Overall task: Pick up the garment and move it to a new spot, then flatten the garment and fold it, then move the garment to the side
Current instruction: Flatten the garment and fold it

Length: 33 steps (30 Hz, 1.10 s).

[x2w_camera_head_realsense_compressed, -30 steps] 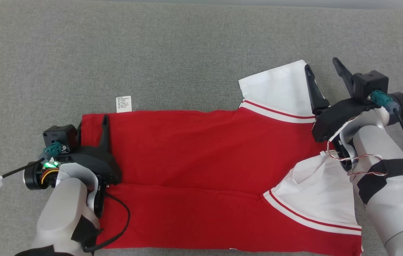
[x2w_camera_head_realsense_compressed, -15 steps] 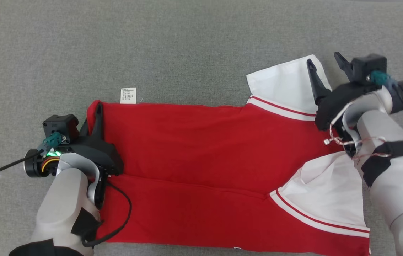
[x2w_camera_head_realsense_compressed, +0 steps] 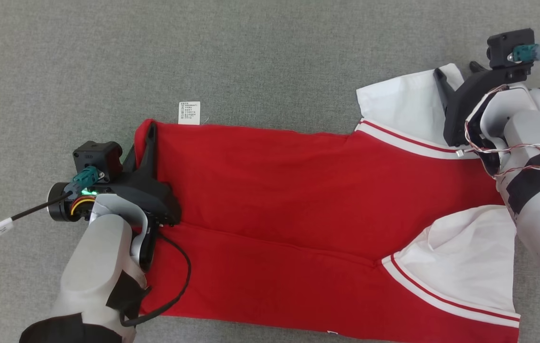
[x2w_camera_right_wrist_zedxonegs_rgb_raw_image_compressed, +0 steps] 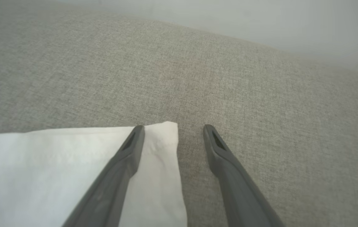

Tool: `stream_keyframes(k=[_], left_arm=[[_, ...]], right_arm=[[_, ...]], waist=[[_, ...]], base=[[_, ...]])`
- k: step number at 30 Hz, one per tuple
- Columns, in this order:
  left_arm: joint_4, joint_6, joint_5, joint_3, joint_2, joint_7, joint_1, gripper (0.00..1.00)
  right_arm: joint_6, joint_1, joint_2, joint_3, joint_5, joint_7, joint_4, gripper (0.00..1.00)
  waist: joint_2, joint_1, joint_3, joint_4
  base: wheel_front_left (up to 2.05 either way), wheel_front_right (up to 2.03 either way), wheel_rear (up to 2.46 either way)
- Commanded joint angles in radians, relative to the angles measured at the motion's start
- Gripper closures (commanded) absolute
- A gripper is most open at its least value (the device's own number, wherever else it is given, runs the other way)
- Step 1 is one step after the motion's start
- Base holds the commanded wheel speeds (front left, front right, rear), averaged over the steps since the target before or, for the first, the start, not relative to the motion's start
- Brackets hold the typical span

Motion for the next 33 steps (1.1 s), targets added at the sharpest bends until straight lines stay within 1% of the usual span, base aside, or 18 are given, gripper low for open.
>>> stream_keyframes(k=[1, 2, 3, 6, 10, 16, 19, 22, 28, 29, 30, 33], left_arm=[[0.002, -0.001, -0.006, -0.001, -0.005, -0.001, -0.003, 1.0], [0.0, -0.001, -0.005, -0.002, -0.005, -0.001, -0.003, 1.0], [-0.003, 0.0, -0.007, -0.001, -0.005, -0.001, -0.002, 1.0], [-0.013, 0.0, -0.009, 0.007, 0.0, -0.001, 0.009, 1.0], [-0.03, 0.0, -0.002, 0.021, 0.014, -0.002, 0.032, 1.0], [-0.063, 0.0, 0.009, 0.035, 0.033, -0.002, 0.078, 1.0], [-0.095, 0.0, 0.003, 0.027, 0.04, -0.002, 0.115, 1.0], [-0.131, 0.0, -0.005, 0.01, 0.054, -0.002, 0.159, 1.0], [-0.222, 0.0, -0.029, -0.01, 0.085, -0.002, 0.265, 1.0], [-0.233, 0.0, -0.035, -0.006, 0.088, -0.002, 0.285, 1.0], [-0.256, 0.0, -0.042, -0.008, 0.095, -0.002, 0.315, 1.0], [-0.288, 0.0, -0.049, 0.008, 0.105, -0.002, 0.365, 1.0]], right_arm=[[-0.002, 0.011, 0.012, 0.007, 0.011, 0.006, 0.006, 0.57], [-0.002, 0.011, 0.01, 0.01, 0.014, -0.004, 0.002, 0.69], [-0.002, 0.009, 0.004, 0.016, 0.014, -0.015, -0.001, 1.0], [-0.002, 0.003, -0.012, 0.015, 0.026, -0.061, -0.004, 1.0], [-0.002, 0.0, -0.018, 0.003, 0.042, -0.138, -0.002, 1.0], [-0.002, 0.041, 0.003, 0.003, 0.076, -0.24, -0.018, 1.0], [-0.002, 0.082, 0.016, -0.002, 0.132, -0.276, -0.053, 1.0], [-0.002, 0.145, 0.017, 0.007, 0.188, -0.303, -0.118, 1.0], [-0.002, 0.315, -0.021, 0.038, 0.28, -0.331, -0.288, 1.0], [-0.002, 0.348, -0.028, 0.035, 0.303, -0.333, -0.321, 1.0], [-0.002, 0.415, -0.042, 0.028, 0.337, -0.339, -0.382, 1.0], [-0.002, 0.521, -0.057, 0.015, 0.378, -0.34, -0.47, 1.0]], waist=[[0.0, 0.0, 0.004, 0.004], [0.0, 0.0, 0.005, 0.003], [0.0, 0.0, 0.006, 0.002], [0.0, 0.0, 0.001, -0.007], [0.0, 0.0, -0.026, -0.023], [0.0, 0.0, -0.095, -0.056], [0.0, 0.0, -0.134, -0.072], [0.0, 0.0, -0.172, -0.085], [0.0, 0.0, -0.242, -0.106], [0.0, 0.0, -0.252, -0.111], [0.0, 0.0, -0.268, -0.117], [0.0, 0.0, -0.289, -0.128]], base=[[0.0, 0.0, 0.0], [0.0, 0.0, 0.0], [0.0, 0.0, 0.0], [0.0, 0.0, 0.0], [0.0, 0.0, 0.0], [0.0, 0.0, 0.0], [0.0, 0.0, 0.0], [0.0, 0.0, 0.0], [0.0, 0.0, 0.0], [0.0, 0.0, 0.0], [0.0, 0.0, 0.0], [0.0, 0.0, 0.0]])
